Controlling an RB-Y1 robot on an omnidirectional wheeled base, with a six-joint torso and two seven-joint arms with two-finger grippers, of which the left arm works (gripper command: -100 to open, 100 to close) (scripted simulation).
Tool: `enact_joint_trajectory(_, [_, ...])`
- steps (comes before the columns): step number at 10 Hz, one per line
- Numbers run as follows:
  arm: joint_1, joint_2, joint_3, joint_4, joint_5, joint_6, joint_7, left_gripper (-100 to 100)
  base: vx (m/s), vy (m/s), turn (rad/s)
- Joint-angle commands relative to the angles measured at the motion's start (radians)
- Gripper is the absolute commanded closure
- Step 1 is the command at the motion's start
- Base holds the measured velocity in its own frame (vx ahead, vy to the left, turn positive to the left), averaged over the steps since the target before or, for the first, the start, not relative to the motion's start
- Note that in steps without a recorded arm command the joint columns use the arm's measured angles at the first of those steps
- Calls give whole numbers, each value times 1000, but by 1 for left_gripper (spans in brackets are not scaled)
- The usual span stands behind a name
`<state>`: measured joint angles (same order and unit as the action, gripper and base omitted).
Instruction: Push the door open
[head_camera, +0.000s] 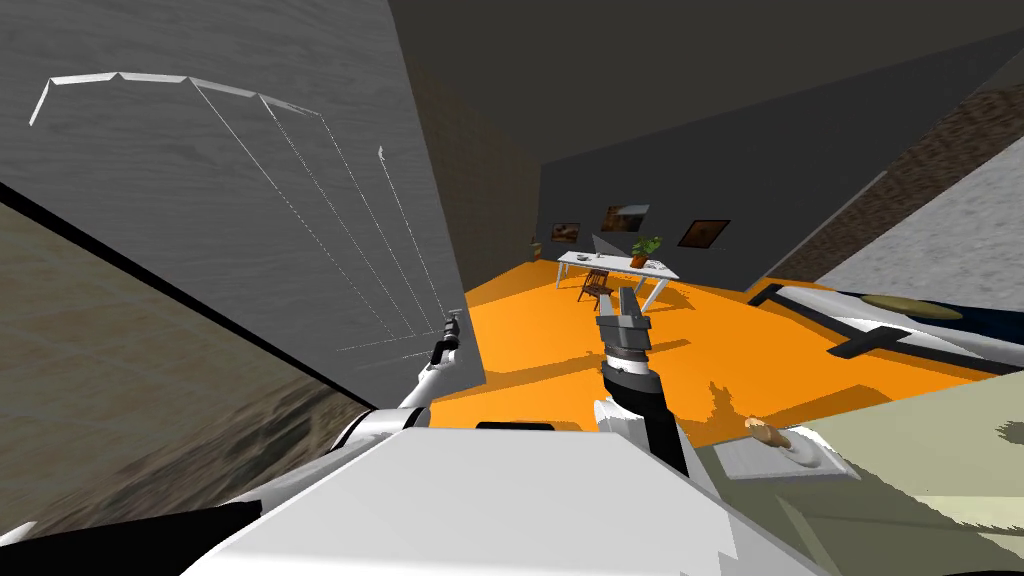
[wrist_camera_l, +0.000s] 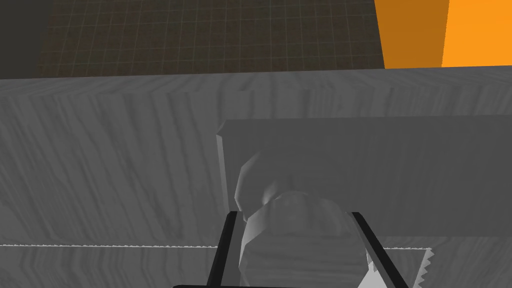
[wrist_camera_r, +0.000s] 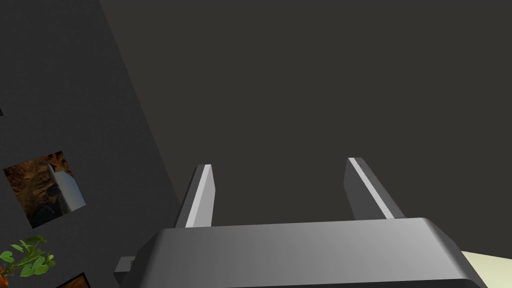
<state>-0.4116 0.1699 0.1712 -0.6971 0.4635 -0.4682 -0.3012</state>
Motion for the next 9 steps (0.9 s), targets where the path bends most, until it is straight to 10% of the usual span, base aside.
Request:
enact_joint_trajectory(1, [-8, 7, 7, 8, 3, -7, 2, 100, 172, -69, 40])
enact_joint_trajectory(9, [-4, 37, 76, 30, 39, -21, -31, 100, 174, -50, 48])
